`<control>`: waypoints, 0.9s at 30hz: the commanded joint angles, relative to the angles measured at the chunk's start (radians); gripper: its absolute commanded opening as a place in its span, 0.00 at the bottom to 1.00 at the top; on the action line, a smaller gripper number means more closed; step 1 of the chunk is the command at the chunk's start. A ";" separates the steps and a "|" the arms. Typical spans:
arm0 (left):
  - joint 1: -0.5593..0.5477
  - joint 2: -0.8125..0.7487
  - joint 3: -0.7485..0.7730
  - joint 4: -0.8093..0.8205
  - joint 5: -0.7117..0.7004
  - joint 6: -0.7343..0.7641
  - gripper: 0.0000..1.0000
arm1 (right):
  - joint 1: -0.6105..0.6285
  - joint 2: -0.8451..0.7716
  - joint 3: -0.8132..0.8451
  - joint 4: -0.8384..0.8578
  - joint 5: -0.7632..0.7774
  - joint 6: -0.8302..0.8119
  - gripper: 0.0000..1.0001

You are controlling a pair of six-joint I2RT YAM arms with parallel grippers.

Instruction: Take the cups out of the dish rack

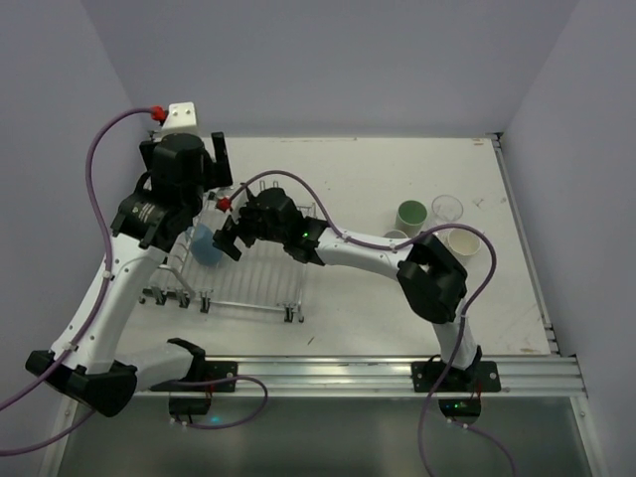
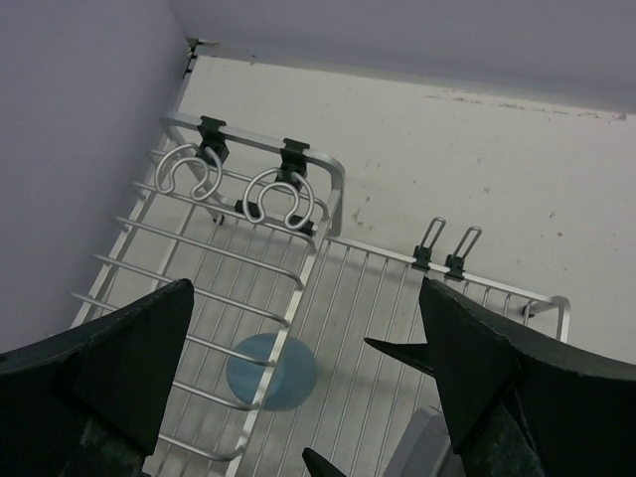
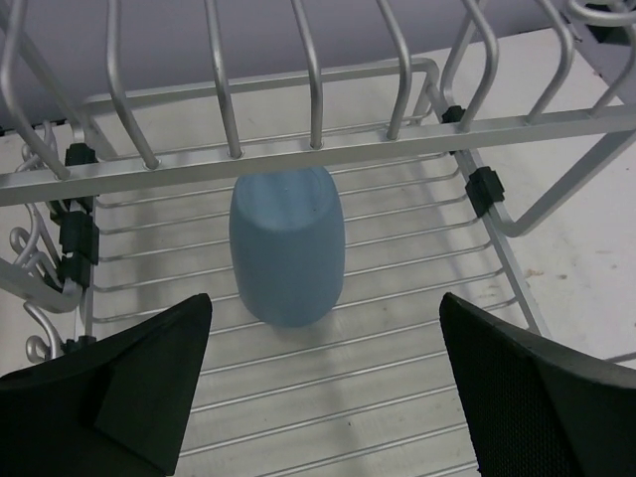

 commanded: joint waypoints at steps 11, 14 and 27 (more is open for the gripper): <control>0.220 0.126 0.092 -0.052 0.053 -0.006 1.00 | 0.004 0.129 0.171 0.026 -0.146 0.019 0.99; 0.250 0.132 0.105 -0.046 0.063 -0.018 1.00 | 0.004 0.170 0.242 -0.011 -0.189 0.025 0.99; 0.285 0.115 0.118 -0.029 0.122 -0.029 1.00 | 0.010 0.278 0.379 -0.082 -0.248 0.055 0.99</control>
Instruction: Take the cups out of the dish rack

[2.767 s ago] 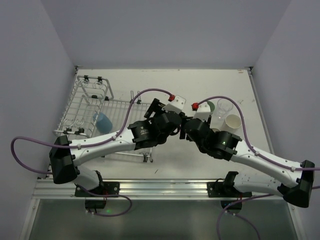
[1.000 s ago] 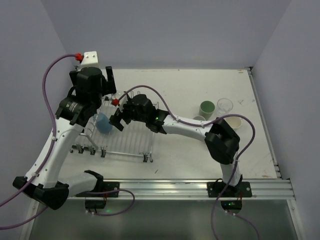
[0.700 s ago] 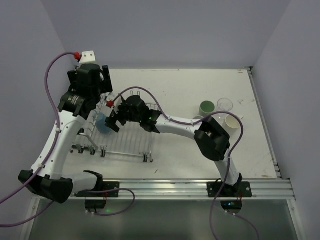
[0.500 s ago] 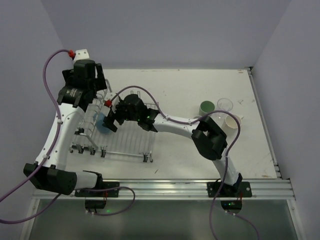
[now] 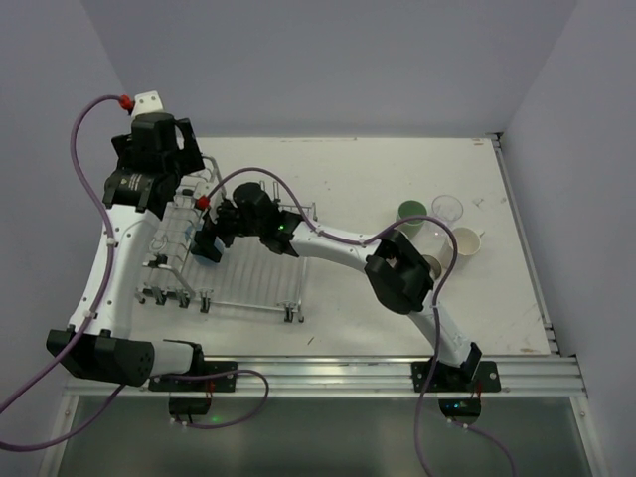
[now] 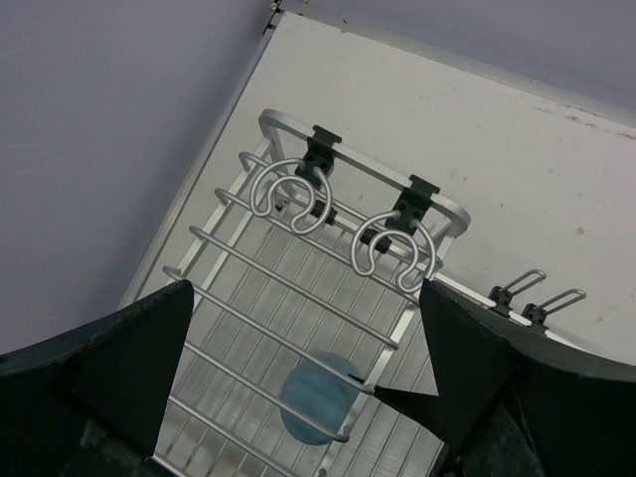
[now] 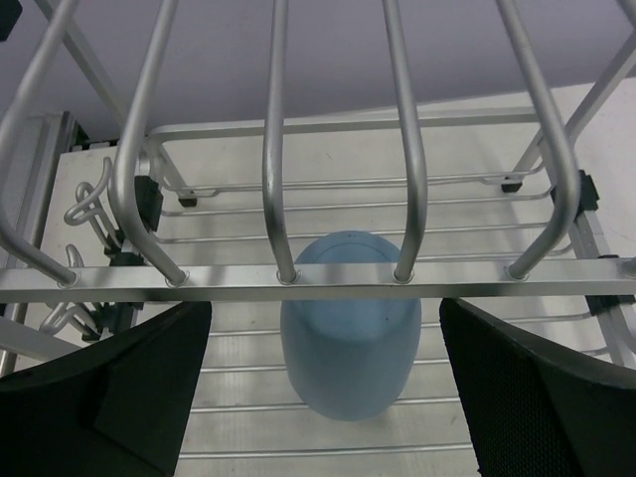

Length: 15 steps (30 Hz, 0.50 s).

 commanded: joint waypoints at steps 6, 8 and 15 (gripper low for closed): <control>0.030 -0.018 0.052 0.013 0.052 -0.009 1.00 | 0.003 0.044 0.071 -0.016 -0.055 0.036 0.99; 0.036 -0.011 0.058 0.012 0.055 -0.009 1.00 | 0.006 0.049 0.071 -0.002 -0.061 0.042 0.99; 0.042 -0.003 0.074 0.012 0.089 -0.020 1.00 | 0.006 0.089 0.123 -0.005 -0.061 0.061 0.99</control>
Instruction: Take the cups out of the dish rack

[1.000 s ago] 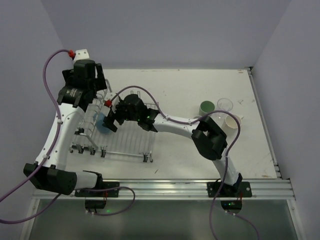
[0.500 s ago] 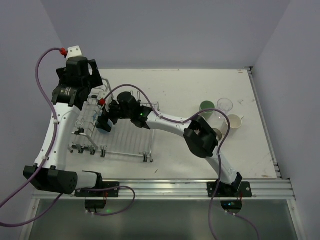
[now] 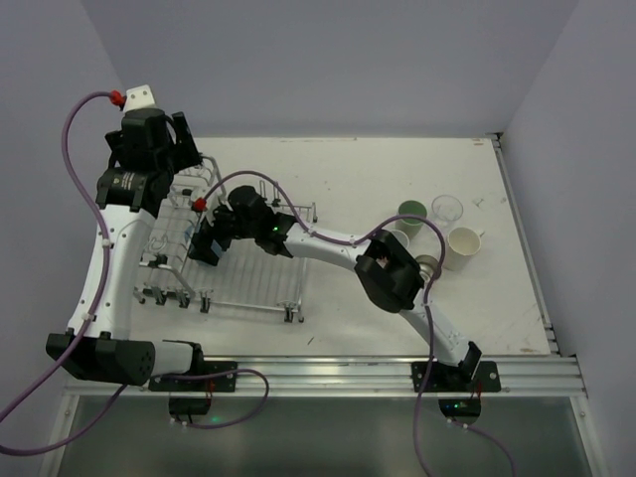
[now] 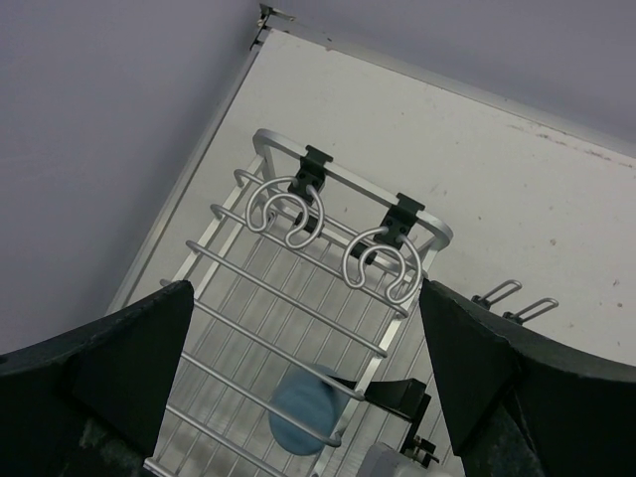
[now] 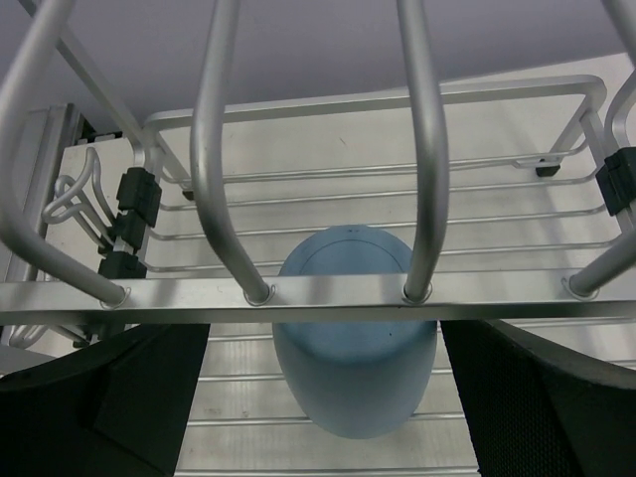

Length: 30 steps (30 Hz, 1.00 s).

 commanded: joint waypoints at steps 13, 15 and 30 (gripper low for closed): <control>0.025 -0.007 0.032 0.015 0.052 -0.006 1.00 | 0.006 0.060 0.075 0.097 0.001 0.091 0.99; 0.027 -0.011 0.028 0.016 0.054 -0.005 1.00 | 0.006 0.067 0.075 0.104 0.012 0.101 0.99; 0.036 -0.027 0.005 0.033 0.077 0.000 1.00 | 0.004 0.068 0.052 0.160 0.127 0.157 0.99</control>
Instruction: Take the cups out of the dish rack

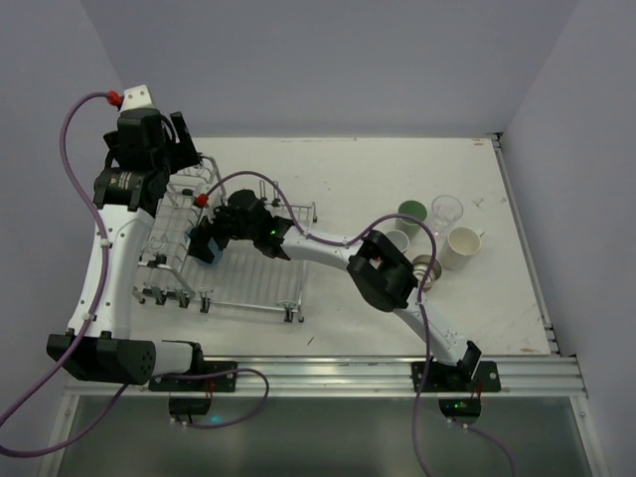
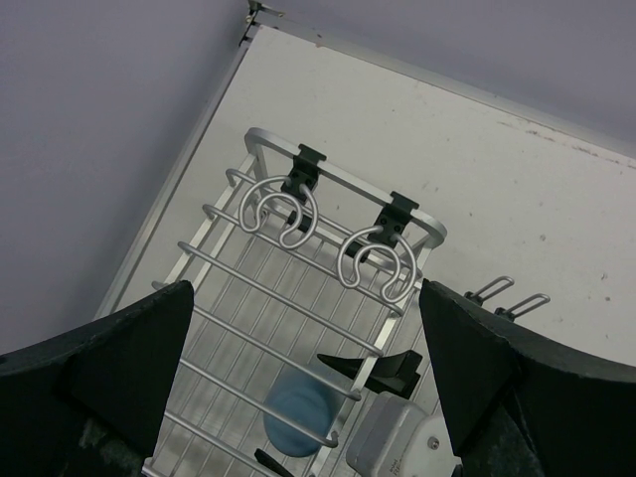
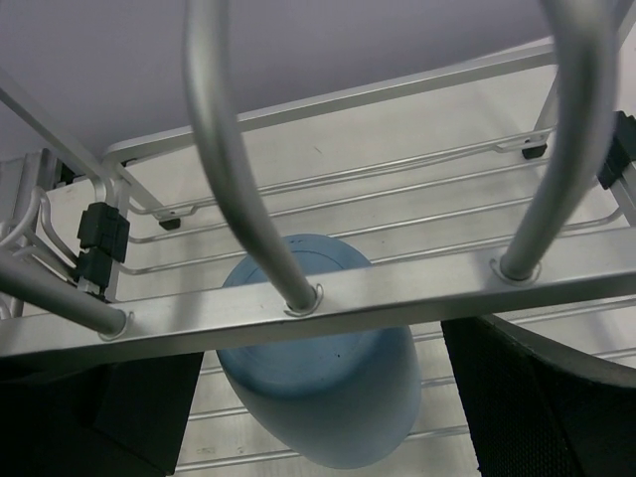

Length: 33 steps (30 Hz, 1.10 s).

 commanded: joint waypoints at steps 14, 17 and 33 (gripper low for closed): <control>0.013 -0.031 -0.012 0.044 0.042 0.005 1.00 | 0.006 0.005 0.030 0.062 0.089 0.042 0.82; 0.013 -0.032 -0.017 0.048 0.050 0.004 1.00 | 0.006 -0.005 0.002 0.085 0.090 0.044 0.76; 0.014 -0.031 -0.032 0.065 0.061 0.002 1.00 | 0.011 -0.074 -0.152 0.196 0.109 0.028 0.46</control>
